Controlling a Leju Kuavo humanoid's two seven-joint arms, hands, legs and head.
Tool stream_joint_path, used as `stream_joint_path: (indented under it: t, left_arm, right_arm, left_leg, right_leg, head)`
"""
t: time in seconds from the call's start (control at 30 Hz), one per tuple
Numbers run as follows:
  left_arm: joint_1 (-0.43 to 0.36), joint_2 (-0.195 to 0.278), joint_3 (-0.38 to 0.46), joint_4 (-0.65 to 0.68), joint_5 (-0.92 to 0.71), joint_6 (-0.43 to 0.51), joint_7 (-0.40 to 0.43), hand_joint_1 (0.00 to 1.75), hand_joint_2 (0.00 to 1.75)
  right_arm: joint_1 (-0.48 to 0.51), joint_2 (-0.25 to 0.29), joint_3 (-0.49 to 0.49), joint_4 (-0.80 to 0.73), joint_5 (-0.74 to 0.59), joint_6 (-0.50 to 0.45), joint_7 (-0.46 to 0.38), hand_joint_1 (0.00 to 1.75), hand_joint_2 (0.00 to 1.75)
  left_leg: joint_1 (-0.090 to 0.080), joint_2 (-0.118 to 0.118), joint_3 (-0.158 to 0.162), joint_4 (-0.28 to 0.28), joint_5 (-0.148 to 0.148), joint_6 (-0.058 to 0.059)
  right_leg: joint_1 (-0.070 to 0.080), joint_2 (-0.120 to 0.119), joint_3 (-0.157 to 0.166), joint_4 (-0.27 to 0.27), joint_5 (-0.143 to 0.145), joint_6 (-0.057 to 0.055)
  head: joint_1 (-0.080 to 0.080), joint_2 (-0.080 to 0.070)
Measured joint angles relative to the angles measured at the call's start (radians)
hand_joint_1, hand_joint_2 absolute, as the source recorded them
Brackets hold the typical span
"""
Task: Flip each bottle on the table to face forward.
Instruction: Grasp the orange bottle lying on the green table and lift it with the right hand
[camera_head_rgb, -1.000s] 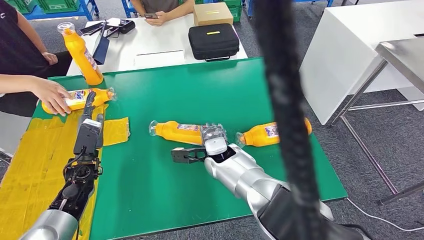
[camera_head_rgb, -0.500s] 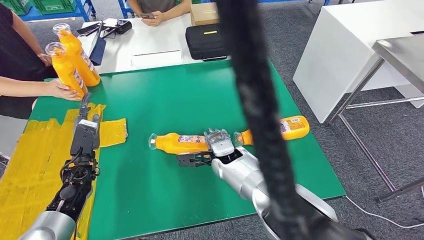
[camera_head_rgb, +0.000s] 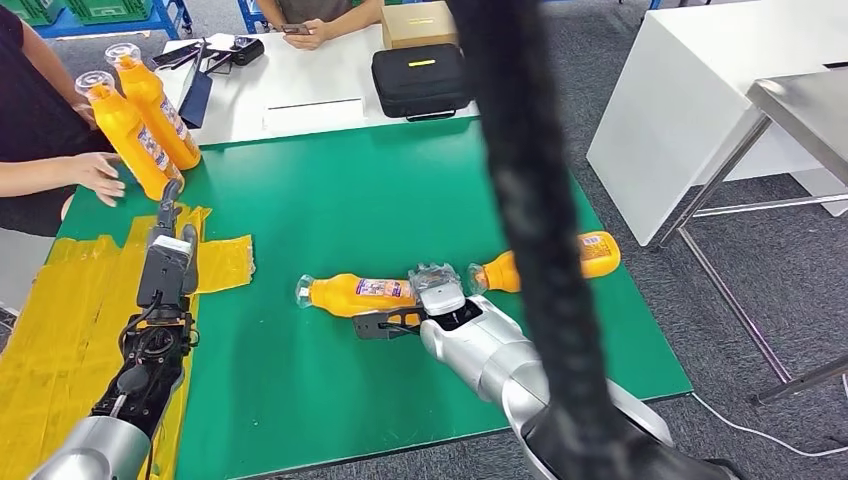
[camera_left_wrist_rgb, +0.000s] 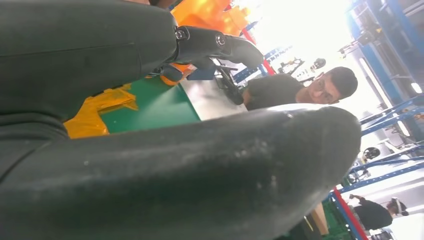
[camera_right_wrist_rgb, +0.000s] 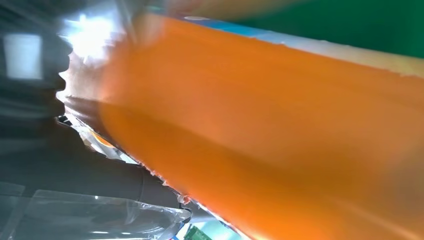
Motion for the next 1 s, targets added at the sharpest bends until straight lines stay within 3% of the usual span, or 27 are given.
stream_joint_path:
  t: [0.17,0.33,0.47,0.57,0.7,1.0]
  left_arm:
    - [-0.005,0.000,0.000,0.003,0.005,-0.012,0.009,0.00,0.00]
    - [-0.003,0.004,0.001,0.004,0.091,-0.197,0.094,0.00,0.00]
    - [0.001,0.007,0.015,0.011,0.218,-0.404,0.140,0.00,1.75]
    - [0.011,0.012,0.041,0.015,0.302,-0.508,0.151,0.00,1.75]
    - [0.052,0.018,0.088,0.001,0.381,-0.548,0.148,0.00,1.75]
    - [0.169,-0.013,0.211,-0.127,0.509,-0.587,0.142,0.00,1.75]
  right_arm:
    - [0.002,0.001,-0.011,0.000,-0.014,-0.013,-0.023,1.75,1.75]
    - [0.003,0.001,-0.051,0.000,-0.067,-0.102,-0.107,1.75,1.75]
    - [-0.001,0.001,-0.112,-0.007,-0.160,-0.210,-0.246,1.75,1.75]
    - [-0.002,0.000,-0.180,-0.029,-0.238,-0.308,-0.362,1.75,1.75]
    - [-0.016,-0.005,-0.267,-0.079,-0.313,-0.417,-0.453,1.75,1.75]
    - [-0.027,-0.017,-0.390,-0.166,-0.378,-0.479,-0.498,1.75,1.75]
  left_leg:
    - [0.000,0.002,0.001,0.000,-0.001,0.000]
    - [0.000,0.003,-0.001,0.000,0.000,0.000]
    - [0.001,0.004,-0.005,0.000,0.001,0.000]
    - [0.001,0.004,-0.012,0.000,0.003,0.000]
    - [0.001,0.003,-0.019,0.001,0.005,0.000]
    - [0.001,0.002,-0.027,0.001,0.005,0.000]
  right_leg:
    - [0.000,0.002,0.001,0.000,0.000,0.000]
    - [0.000,0.002,0.000,0.000,0.002,-0.001]
    - [0.000,0.002,-0.003,0.001,0.003,-0.002]
    - [0.000,0.002,-0.011,0.001,0.004,-0.001]
    - [0.000,0.002,-0.017,0.002,0.005,-0.001]
    - [0.000,0.002,-0.024,0.002,0.005,-0.001]
  head:
    - [0.000,0.000]
    - [0.000,0.000]
    - [0.000,0.000]
    - [0.000,0.000]
    - [0.000,0.000]
    - [0.000,0.000]
